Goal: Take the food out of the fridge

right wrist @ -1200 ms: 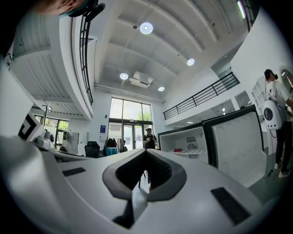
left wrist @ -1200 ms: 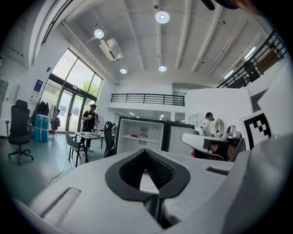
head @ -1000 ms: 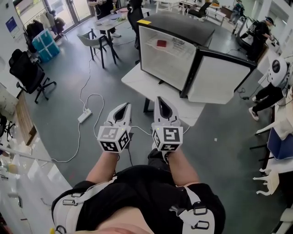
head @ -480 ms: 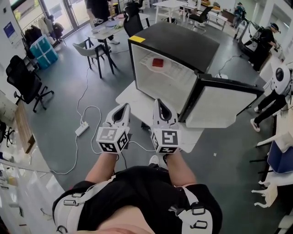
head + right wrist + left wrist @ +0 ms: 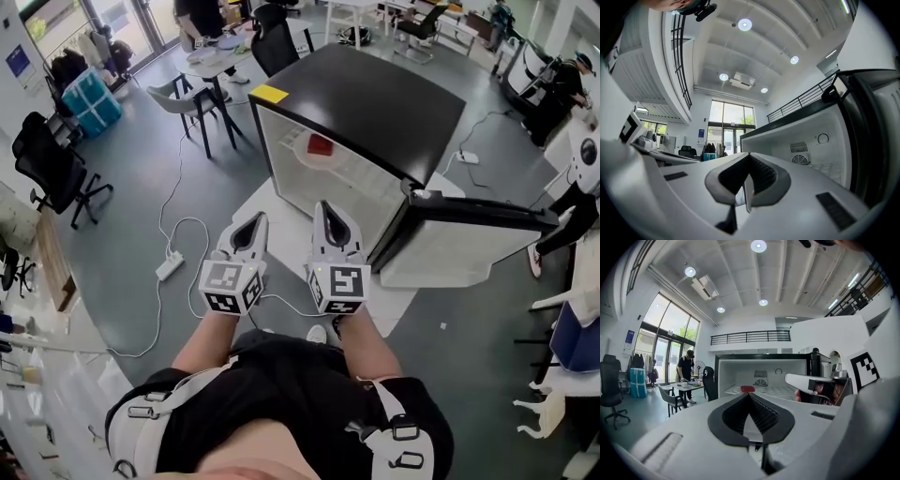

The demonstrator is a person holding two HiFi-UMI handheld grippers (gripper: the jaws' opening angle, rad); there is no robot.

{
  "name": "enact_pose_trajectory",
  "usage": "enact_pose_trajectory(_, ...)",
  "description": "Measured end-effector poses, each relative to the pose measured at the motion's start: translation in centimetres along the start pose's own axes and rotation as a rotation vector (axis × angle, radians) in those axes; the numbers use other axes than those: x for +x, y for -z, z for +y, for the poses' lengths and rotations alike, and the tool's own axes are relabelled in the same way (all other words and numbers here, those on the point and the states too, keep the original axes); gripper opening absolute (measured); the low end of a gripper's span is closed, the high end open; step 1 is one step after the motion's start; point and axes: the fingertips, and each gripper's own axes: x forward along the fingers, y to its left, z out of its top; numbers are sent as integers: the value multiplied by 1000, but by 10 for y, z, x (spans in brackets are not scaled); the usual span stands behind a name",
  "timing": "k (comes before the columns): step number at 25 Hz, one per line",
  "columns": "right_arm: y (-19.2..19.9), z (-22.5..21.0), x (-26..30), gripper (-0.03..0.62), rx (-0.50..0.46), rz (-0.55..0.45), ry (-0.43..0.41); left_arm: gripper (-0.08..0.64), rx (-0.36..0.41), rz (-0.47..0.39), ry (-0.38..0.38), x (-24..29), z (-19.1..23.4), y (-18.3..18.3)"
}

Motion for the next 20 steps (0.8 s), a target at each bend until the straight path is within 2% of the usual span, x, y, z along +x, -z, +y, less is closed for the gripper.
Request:
enact_pose_trajectory(4, 9, -4, 14, 8, -29, 14, 17, 3, 22, 2, 22, 19, 8, 1)
enact_pose_trajectory(11, 3, -11, 29, 8, -30, 5, 88, 3, 60, -14, 102, 46, 22, -10)
enact_pose_trajectory(17, 0, -12, 36, 8, -40, 0, 149, 3, 238, -76, 161, 63, 39, -30)
enact_pose_trajectory(20, 1, -15, 35, 8, -36, 2, 180, 3, 307, -102, 258, 69, 32, -33)
